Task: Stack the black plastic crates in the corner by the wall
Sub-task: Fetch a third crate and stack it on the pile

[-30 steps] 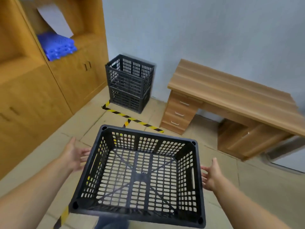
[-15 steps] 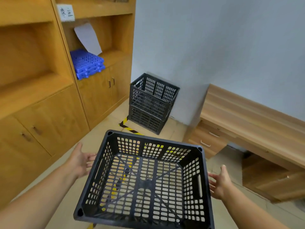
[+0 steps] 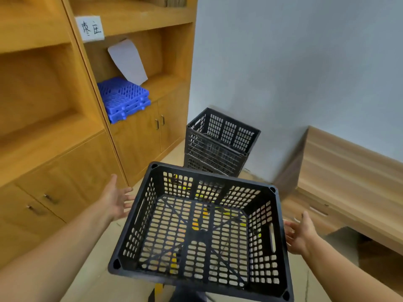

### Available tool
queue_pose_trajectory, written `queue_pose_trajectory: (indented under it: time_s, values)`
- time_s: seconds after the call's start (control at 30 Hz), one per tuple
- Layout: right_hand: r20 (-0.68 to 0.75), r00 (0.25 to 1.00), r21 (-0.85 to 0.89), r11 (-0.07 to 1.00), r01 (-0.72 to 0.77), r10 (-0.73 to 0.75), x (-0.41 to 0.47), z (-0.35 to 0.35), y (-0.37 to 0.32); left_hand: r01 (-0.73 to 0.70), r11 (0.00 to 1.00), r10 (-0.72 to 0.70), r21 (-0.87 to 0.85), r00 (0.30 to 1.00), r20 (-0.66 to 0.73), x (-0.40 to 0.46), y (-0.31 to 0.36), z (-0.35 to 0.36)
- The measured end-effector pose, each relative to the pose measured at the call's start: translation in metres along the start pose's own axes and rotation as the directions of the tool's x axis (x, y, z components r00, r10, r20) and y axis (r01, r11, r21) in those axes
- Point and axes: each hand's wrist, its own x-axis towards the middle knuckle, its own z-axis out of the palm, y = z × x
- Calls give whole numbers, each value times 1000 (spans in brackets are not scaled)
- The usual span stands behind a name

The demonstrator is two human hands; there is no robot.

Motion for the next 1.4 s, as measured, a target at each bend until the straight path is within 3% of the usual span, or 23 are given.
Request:
queue_pose_trajectory:
  time_s: [0.2,0.53,0.9,1.4]
  values:
    - [21,998,15,998,-64,64,56,67,-73,35,998,-36,-54,999,-18,66,72,32]
    - [104,995,99,995,-13,2,105,183,-201,0,991,10,-130,997,72,159,218,82]
    - [-26,991,216,968,131,-128,115,305,-289,-46,999,44,5,978,206,272,398,144]
    - [-119,989,308,943,125,-92,191,333,-385,-78,990,42,119,961,273,384,497,299]
